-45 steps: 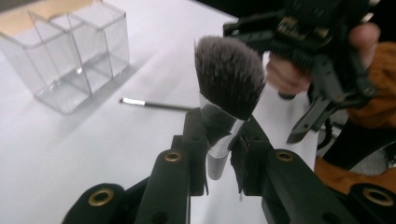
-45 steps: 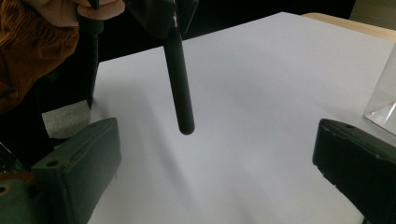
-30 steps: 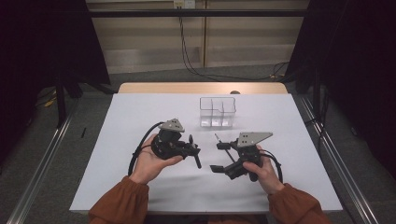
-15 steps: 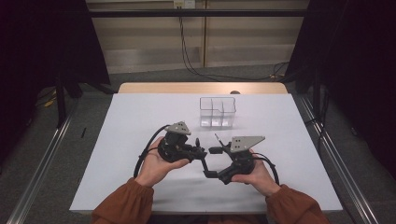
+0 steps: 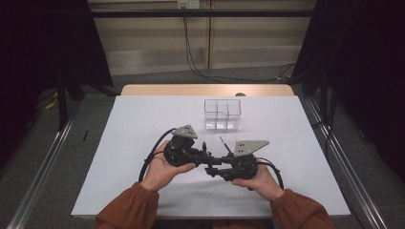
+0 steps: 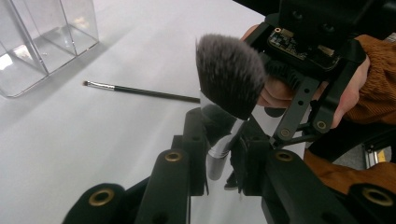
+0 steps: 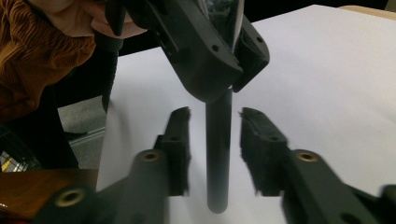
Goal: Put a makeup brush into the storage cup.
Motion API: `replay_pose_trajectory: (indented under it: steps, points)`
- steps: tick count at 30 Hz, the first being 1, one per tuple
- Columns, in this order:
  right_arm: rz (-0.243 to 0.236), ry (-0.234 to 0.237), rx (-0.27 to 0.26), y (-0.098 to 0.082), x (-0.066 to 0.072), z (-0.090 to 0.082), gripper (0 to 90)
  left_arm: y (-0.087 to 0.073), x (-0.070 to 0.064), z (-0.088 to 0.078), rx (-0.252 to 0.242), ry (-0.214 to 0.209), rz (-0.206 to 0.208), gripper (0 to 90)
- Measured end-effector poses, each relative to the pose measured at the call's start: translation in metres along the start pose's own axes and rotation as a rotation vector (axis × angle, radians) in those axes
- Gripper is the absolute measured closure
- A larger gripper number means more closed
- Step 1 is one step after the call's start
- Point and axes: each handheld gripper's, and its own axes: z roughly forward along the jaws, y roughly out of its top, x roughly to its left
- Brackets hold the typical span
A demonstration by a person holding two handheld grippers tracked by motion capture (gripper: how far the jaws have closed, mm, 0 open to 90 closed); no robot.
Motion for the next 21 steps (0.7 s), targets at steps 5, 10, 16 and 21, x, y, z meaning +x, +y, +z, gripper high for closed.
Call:
replay_pose_trajectory:
  steps: [5, 10, 16, 21]
  points:
    - [0.003, 0.008, -0.004, -0.0002, -0.0008, -0.001, 79.2, -0.0003, 0.0001, 0.0004, -0.001, -0.007, -0.003, 77.3]
    - [-0.002, 0.007, 0.004, -0.0003, -0.0008, -0.0011, 79.8, -0.0011, 0.0004, 0.0017, -0.003, -0.008, 0.003, 77.2]
    - [-0.009, -0.002, 0.007, 0.0004, -0.0004, -0.0019, 79.9, -0.0009, 0.0012, 0.0012, -0.013, -0.014, 0.0, 76.9]
    - [-0.005, -0.008, -0.002, 0.0018, -0.0007, -0.0028, 79.9, -0.0014, 0.0017, 0.0004, -0.033, -0.002, 0.011, 73.7]
